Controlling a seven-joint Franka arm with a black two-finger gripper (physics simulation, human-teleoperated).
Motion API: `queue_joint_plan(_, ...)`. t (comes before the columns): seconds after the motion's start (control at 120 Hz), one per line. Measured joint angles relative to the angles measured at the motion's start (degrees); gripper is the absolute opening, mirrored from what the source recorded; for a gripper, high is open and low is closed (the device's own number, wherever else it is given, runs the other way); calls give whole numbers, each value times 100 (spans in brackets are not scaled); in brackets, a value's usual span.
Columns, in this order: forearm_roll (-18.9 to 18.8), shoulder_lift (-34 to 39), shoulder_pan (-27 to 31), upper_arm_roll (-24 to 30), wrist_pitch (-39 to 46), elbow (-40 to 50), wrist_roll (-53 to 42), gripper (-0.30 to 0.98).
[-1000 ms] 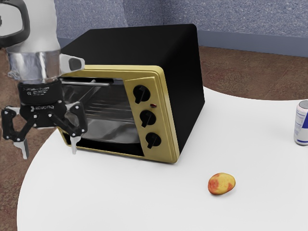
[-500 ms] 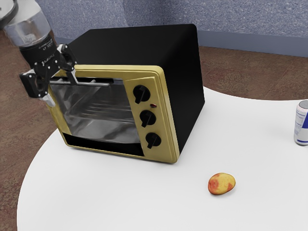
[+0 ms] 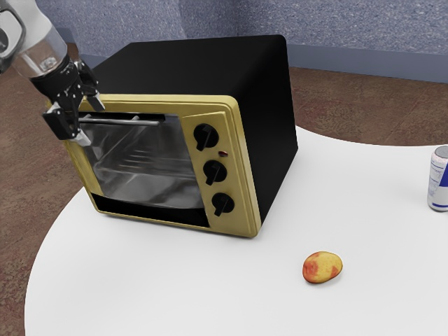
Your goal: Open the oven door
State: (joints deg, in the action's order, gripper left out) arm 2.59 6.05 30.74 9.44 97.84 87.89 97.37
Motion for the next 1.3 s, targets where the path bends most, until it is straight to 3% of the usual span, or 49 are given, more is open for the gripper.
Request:
queue_joint_plan(0.533,109,42,-45,-68,654,610,430,68)
queue_joint_plan(1.15,287,1686,-131,-551,1856,3207,644,67)
queue_joint_plan(1.3,303,2539,-212,-838,2121,4120,695,66)
